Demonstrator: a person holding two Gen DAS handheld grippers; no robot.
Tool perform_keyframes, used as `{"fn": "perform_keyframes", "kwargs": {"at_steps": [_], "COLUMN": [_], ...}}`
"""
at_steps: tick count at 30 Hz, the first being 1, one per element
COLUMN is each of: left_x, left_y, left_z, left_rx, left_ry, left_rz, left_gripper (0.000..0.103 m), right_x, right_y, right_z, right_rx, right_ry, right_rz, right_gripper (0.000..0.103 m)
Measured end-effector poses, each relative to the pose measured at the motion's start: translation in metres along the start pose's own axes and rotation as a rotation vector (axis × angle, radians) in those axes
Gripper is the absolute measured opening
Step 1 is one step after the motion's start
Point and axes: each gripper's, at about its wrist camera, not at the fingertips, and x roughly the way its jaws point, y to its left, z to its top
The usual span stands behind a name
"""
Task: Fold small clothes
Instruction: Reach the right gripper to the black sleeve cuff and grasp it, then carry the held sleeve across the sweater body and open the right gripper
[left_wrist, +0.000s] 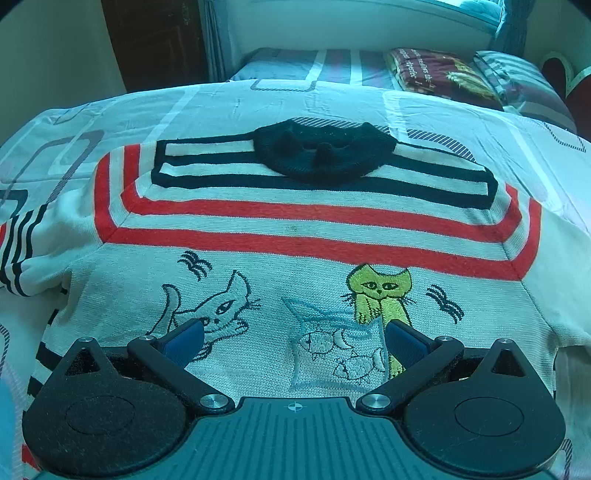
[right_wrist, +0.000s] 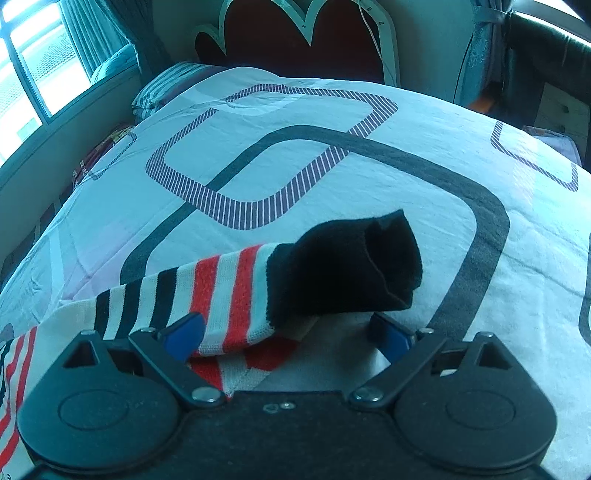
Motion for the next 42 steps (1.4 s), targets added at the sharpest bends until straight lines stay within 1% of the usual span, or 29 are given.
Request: {"fn": "perform_keyframes", "kwargs": {"at_steps": [1, 2, 5, 7, 8, 9, 12, 14, 18, 21, 24, 27, 31, 34, 37, 40, 41, 42], "left_x": [0.001, 0.002, 0.005, 0.008, 0.009, 0.010, 0.012, 0.012, 0.009, 0.005, 0.001, -0.004, -0.006, 0.000, 0.008, 0.016, 0.019, 0.020], "left_y": [-0.001, -0.001, -0.002, -0.003, -0.002, -0.002, 0.000, 0.002, 0.009, 0.019, 0.033, 0.052, 0.083, 0.107, 0.129, 0.141, 0.143, 0.144], "left_z": [0.000, 0.001, 0.001, 0.002, 0.002, 0.002, 0.002, 0.002, 0.003, 0.005, 0.008, 0.011, 0.014, 0.017, 0.017, 0.017, 0.017, 0.017], "left_rx": [0.001, 0.000, -0.001, 0.000, -0.001, -0.003, -0.002, 0.004, 0.003, -0.004, -0.020, -0.040, -0.062, -0.086, -0.119, -0.136, -0.139, -0.140], "left_ry": [0.002, 0.006, 0.013, 0.014, 0.016, 0.017, 0.014, 0.010, 0.005, -0.004, -0.017, -0.031, -0.044, -0.039, -0.024, -0.008, -0.004, -0.002], "left_rz": [0.002, 0.001, -0.001, 0.000, 0.002, 0.003, 0.001, 0.002, -0.006, -0.008, -0.011, -0.010, -0.009, -0.022, -0.050, -0.093, -0.108, -0.121], "left_gripper": [0.103, 0.103, 0.103, 0.103, 0.103, 0.103, 0.103, 0.103, 0.103, 0.103, 0.103, 0.103, 0.103, 0.103, 0.103, 0.103, 0.103, 0.103], "right_x": [0.000, 0.001, 0.003, 0.004, 0.003, 0.002, -0.002, -0.007, -0.027, -0.047, -0.069, -0.088, -0.106, -0.110, -0.104, -0.095, -0.095, -0.098], "right_y": [0.000, -0.001, 0.001, 0.000, -0.002, -0.003, -0.003, 0.002, 0.023, 0.057, 0.100, 0.154, 0.227, 0.274, 0.310, 0.332, 0.337, 0.335], "right_z": [0.001, 0.003, 0.004, 0.004, 0.004, 0.005, 0.004, 0.005, 0.004, -0.002, -0.016, -0.040, -0.092, -0.134, -0.171, -0.198, -0.203, -0.207], "right_rx": [-0.003, 0.004, -0.008, -0.002, 0.006, 0.015, 0.013, -0.001, -0.076, -0.163, -0.255, -0.356, -0.473, -0.556, -0.628, -0.691, -0.703, -0.706], "right_ry": [-0.001, 0.004, 0.009, 0.007, 0.001, -0.006, -0.019, -0.032, -0.091, -0.118, -0.136, -0.119, -0.064, -0.014, 0.081, 0.163, 0.187, 0.196], "right_rz": [0.006, 0.013, 0.027, 0.032, 0.035, 0.042, 0.066, 0.081, 0.141, 0.209, 0.295, 0.399, 0.529, 0.575, 0.595, 0.594, 0.603, 0.619], "right_gripper": [0.050, 0.043, 0.048, 0.047, 0.042, 0.034, 0.023, 0.020, 0.018, 0.018, 0.018, 0.018, 0.018, 0.018, 0.018, 0.031, 0.045, 0.064]}}
